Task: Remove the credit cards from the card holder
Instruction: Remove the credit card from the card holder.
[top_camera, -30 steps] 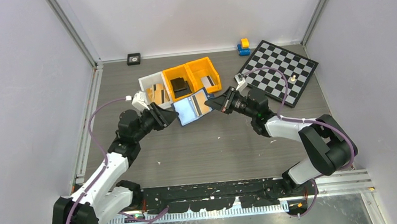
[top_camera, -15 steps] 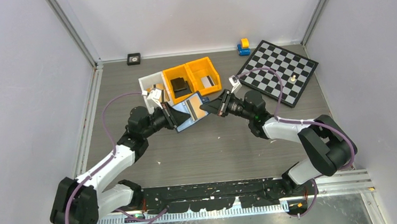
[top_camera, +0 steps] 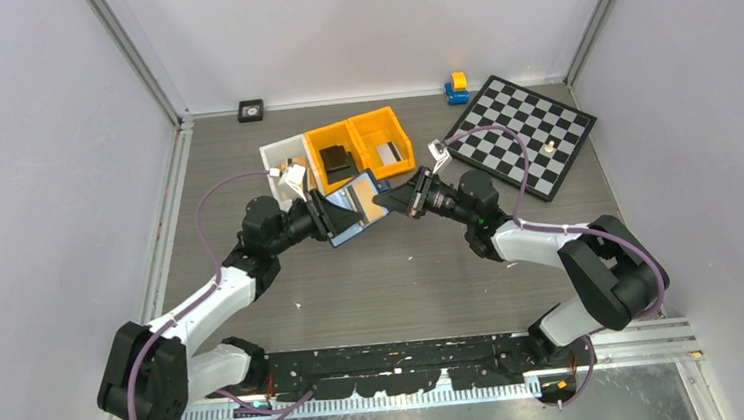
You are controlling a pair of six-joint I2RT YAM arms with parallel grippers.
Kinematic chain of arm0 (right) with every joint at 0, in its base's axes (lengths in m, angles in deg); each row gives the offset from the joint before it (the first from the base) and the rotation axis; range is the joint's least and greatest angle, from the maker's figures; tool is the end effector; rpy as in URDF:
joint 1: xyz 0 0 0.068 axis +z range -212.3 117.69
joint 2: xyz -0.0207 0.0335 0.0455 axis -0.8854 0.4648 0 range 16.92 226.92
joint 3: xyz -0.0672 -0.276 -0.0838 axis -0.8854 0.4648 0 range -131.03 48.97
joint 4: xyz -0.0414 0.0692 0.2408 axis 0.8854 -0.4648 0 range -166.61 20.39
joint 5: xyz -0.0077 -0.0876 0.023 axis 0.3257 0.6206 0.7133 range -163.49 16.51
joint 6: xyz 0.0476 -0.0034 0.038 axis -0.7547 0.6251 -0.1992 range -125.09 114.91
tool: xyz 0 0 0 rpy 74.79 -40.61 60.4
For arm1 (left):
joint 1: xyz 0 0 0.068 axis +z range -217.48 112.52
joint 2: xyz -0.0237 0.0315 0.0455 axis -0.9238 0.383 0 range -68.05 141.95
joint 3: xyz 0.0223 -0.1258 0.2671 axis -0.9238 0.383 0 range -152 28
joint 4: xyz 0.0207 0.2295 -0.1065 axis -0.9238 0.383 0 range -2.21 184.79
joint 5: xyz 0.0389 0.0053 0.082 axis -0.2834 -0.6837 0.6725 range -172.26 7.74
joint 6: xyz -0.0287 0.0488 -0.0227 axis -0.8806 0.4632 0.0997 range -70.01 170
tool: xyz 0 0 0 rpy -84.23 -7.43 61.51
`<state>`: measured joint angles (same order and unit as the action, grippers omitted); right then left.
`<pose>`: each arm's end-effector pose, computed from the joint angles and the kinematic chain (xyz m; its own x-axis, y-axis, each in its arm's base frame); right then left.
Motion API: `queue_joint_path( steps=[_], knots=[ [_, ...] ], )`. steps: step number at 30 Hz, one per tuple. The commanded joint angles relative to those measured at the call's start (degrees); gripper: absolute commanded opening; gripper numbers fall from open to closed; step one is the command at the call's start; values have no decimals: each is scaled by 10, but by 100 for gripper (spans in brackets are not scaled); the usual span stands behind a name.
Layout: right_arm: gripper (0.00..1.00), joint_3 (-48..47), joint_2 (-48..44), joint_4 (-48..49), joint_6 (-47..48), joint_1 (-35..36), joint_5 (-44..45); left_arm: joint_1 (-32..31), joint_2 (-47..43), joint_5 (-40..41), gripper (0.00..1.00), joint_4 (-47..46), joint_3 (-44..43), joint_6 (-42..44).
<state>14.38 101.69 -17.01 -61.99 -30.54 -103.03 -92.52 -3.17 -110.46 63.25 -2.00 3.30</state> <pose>0.2476 0.1798 0.2616 -0.7149 0.4147 -0.5630 -0.5089 0.2436 0.8256 0.2072 -0.1205 0.2675 -0.6894 -0.3857 -0.6131 0.4265 0.4681 -0.7740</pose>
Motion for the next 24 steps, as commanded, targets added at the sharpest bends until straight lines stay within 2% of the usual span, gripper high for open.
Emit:
queue_joint_path(
  steps=[1, 5, 10, 15, 20, 24],
  knots=[
    [1, -12, -20, 73, -11, 5, -13, 14, -4, -13, 27, -36, -9, -17],
    [1, -16, -5, 81, -23, 5, -19, 32, 6, -61, 10, -124, 10, -62],
    [0, -22, 28, 123, -53, 5, -31, 56, 8, -94, 9, -235, 37, -116],
    [2, -27, 44, 134, -65, 5, -40, 63, 3, -90, 9, -207, 34, -108],
    [2, -24, 39, 134, -62, 5, -37, 66, -1, -79, 0, -187, 35, -101],
    [2, -13, 24, 128, -51, 3, -19, 73, -10, -42, 0, -91, 25, -72]
  ],
)
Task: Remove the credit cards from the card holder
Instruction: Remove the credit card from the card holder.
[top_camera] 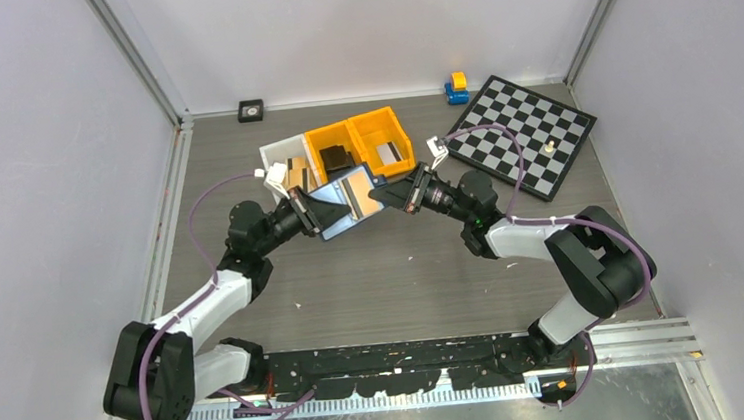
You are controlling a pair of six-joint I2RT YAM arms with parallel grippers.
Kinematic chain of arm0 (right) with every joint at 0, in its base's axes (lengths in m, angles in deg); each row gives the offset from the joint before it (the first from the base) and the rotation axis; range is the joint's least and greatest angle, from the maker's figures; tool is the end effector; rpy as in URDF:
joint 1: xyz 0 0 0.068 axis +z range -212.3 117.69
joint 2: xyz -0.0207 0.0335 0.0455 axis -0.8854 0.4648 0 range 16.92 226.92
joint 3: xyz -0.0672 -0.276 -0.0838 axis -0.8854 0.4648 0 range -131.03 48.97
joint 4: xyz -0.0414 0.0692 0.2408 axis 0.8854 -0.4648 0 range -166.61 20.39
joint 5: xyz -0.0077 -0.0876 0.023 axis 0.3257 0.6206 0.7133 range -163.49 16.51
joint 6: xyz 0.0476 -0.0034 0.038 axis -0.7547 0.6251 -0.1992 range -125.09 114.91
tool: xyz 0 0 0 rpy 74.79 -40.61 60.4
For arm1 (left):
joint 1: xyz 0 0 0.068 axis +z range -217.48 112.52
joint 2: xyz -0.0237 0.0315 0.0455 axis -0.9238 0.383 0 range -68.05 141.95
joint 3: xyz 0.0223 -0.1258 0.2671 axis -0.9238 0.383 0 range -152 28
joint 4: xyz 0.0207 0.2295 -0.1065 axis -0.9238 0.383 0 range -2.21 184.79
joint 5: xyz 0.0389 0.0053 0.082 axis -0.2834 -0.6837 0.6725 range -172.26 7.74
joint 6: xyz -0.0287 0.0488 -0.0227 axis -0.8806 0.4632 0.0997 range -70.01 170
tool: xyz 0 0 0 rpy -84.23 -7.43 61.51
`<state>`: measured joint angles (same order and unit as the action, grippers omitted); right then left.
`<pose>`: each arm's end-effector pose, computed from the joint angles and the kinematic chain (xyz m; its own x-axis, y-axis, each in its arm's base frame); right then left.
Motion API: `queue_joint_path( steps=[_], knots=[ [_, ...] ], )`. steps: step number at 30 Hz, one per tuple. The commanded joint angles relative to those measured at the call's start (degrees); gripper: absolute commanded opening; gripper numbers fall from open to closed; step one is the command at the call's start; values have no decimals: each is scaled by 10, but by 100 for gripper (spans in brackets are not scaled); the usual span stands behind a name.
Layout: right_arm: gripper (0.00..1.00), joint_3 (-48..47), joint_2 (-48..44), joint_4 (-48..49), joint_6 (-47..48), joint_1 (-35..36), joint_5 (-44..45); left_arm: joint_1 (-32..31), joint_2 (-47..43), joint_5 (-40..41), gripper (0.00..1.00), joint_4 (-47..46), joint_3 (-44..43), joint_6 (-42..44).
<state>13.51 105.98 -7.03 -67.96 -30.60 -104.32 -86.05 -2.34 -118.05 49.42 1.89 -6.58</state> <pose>0.2566 0.1860 0.2640 -0.7243 0.4509 -0.5215 -0.5204 0.1387 0.8426 0.2127 -0.0995 0.2688 -0.6893 -0.4825 -0.5404 0.4307 0.3268 -0.8412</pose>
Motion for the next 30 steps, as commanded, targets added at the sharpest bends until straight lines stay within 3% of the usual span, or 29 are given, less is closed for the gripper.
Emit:
queue_joint_path(
  steps=[1, 5, 9, 13, 16, 21, 30],
  knots=[
    [2, 0, -25, 22, 14, 3, 0, 10, -21, 44, 0, 73, -18, 35],
    [2, 11, -49, -1, 32, 0, 21, 12, -34, 85, 0, 162, -33, 64],
    [3, 11, -50, -4, 35, 1, 22, 12, -30, 78, 0, 158, -35, 63],
    [5, 6, -40, 7, 25, 1, 13, 12, -15, 16, 39, 63, -22, 31],
    [6, 4, -34, 18, 18, 1, 4, 12, -3, -2, 48, 25, -16, 16],
    [6, 2, -23, 49, -7, 3, -9, 12, 14, -9, 47, 20, -19, 10],
    [6, -8, -12, 76, -25, 16, -27, 12, 44, -29, 30, -14, -23, -6]
  ],
)
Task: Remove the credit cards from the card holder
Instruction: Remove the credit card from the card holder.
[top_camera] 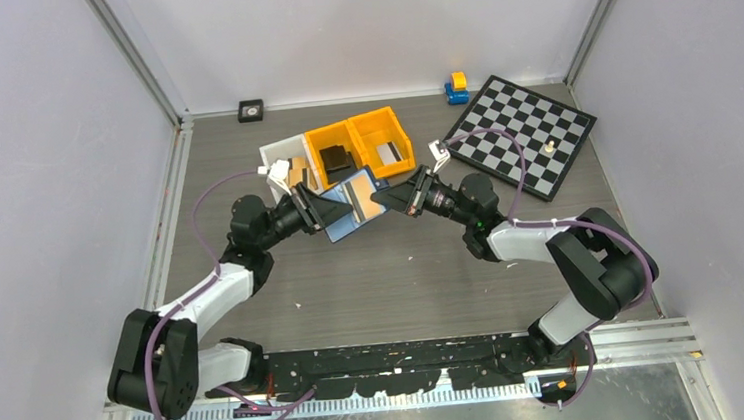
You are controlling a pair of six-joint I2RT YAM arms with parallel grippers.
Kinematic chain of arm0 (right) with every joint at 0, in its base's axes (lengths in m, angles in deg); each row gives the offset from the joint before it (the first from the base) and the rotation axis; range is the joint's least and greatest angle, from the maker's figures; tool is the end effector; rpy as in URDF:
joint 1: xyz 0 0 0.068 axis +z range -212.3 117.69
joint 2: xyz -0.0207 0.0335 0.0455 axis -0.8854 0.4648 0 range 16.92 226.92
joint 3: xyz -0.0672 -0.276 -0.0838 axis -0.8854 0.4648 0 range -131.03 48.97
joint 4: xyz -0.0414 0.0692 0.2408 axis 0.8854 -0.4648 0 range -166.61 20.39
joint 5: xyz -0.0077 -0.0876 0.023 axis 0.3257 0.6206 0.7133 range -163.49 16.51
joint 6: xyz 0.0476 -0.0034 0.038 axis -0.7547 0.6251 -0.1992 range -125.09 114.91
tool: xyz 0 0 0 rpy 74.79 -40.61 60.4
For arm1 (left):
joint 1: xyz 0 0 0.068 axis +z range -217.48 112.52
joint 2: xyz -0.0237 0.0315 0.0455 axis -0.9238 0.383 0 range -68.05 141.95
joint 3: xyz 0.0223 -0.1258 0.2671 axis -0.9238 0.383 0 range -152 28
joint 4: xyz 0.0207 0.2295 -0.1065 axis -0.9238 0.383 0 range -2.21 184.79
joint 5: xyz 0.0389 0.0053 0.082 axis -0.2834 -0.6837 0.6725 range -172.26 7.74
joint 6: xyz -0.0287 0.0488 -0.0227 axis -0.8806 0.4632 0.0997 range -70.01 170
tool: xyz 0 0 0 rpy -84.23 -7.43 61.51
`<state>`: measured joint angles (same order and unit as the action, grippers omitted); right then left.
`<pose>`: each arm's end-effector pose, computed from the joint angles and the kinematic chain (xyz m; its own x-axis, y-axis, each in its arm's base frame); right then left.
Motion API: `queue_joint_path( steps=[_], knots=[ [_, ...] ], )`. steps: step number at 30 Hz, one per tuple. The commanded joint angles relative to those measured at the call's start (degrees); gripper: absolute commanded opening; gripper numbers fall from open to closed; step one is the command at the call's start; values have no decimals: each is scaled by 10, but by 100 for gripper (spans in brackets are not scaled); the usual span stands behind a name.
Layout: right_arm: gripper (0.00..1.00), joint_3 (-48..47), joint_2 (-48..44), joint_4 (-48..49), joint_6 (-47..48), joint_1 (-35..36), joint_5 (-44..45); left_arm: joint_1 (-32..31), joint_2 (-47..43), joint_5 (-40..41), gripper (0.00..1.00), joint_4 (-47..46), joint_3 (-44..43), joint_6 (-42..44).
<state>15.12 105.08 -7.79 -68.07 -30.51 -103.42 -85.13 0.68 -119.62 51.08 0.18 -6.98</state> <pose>0.2518 0.1829 0.2588 -0.7308 0.4554 -0.5084 -0.4974 0.1548 0.8536 0.2240 -0.1002 0.2640 -0.7236 -0.4690 -0.5064 0.3872 0.3315 -0.8603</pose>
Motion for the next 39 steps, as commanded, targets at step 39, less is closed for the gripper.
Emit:
queue_joint_path(
  steps=[39],
  knots=[
    [6, 0, -25, 72, -12, 2, -2, 2, -16, 22, 38, 13, 4, 32]
  ],
)
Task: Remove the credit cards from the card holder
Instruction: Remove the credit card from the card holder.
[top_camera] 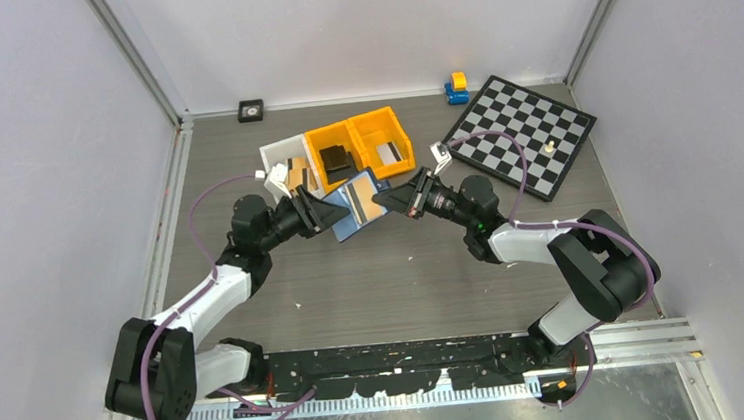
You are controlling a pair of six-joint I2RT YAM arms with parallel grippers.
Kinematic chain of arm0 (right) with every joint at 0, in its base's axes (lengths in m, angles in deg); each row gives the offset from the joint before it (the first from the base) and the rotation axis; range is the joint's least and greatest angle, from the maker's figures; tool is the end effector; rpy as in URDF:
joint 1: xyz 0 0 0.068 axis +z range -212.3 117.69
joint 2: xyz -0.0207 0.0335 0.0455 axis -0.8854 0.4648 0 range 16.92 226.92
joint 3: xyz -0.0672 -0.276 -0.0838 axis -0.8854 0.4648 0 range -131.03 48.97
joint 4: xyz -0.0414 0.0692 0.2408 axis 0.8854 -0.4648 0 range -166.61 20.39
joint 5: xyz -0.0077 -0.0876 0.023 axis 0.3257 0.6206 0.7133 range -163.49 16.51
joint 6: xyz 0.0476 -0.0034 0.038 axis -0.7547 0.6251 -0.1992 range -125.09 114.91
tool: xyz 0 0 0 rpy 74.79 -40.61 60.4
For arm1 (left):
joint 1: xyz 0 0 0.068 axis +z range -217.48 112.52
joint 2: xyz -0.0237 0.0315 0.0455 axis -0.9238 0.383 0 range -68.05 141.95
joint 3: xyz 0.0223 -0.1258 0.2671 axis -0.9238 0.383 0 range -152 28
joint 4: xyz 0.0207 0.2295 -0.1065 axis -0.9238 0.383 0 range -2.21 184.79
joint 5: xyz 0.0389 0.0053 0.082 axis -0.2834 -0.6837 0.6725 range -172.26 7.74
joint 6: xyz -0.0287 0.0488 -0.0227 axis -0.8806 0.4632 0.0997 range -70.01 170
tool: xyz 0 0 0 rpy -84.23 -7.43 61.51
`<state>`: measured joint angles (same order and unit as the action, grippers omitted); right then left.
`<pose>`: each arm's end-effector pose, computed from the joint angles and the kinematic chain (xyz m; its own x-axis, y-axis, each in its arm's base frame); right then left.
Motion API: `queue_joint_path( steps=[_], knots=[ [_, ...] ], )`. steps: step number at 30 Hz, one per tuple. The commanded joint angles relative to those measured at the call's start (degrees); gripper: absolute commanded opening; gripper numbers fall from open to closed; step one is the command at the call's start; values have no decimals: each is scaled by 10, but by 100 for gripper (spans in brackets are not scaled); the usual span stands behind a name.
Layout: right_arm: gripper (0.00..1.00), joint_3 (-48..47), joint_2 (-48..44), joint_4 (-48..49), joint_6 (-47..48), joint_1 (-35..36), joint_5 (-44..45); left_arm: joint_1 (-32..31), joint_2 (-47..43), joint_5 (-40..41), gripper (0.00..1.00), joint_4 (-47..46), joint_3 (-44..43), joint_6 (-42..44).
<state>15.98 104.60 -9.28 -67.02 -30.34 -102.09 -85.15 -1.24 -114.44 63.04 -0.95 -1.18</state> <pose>0.2496 0.1815 0.2538 -0.7275 0.4593 -0.5097 -0.4824 0.1858 0.8560 0.2214 -0.0960 0.2546 -0.7207 -0.4624 -0.5166 0.3026 0.4606 -0.8344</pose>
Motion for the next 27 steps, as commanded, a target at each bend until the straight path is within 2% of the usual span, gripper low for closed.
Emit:
queue_joint_path(
  steps=[1, 4, 12, 20, 27],
  knots=[
    [6, -9, -16, 95, -29, 0, -19, 3, 7, -34, 39, -110, 14, -28],
    [5, -13, -6, 114, -45, 0, -28, 3, 22, -42, 42, -116, 11, -32],
    [3, -21, -2, 115, -42, 13, -38, 2, 36, -42, 42, -91, 0, -22],
    [3, -37, -5, 76, -12, 33, -44, 0, 35, -33, 41, -57, -11, -9],
    [3, -47, -22, 17, 29, 50, -36, -1, 36, -24, 47, -27, -18, 4]
  ],
)
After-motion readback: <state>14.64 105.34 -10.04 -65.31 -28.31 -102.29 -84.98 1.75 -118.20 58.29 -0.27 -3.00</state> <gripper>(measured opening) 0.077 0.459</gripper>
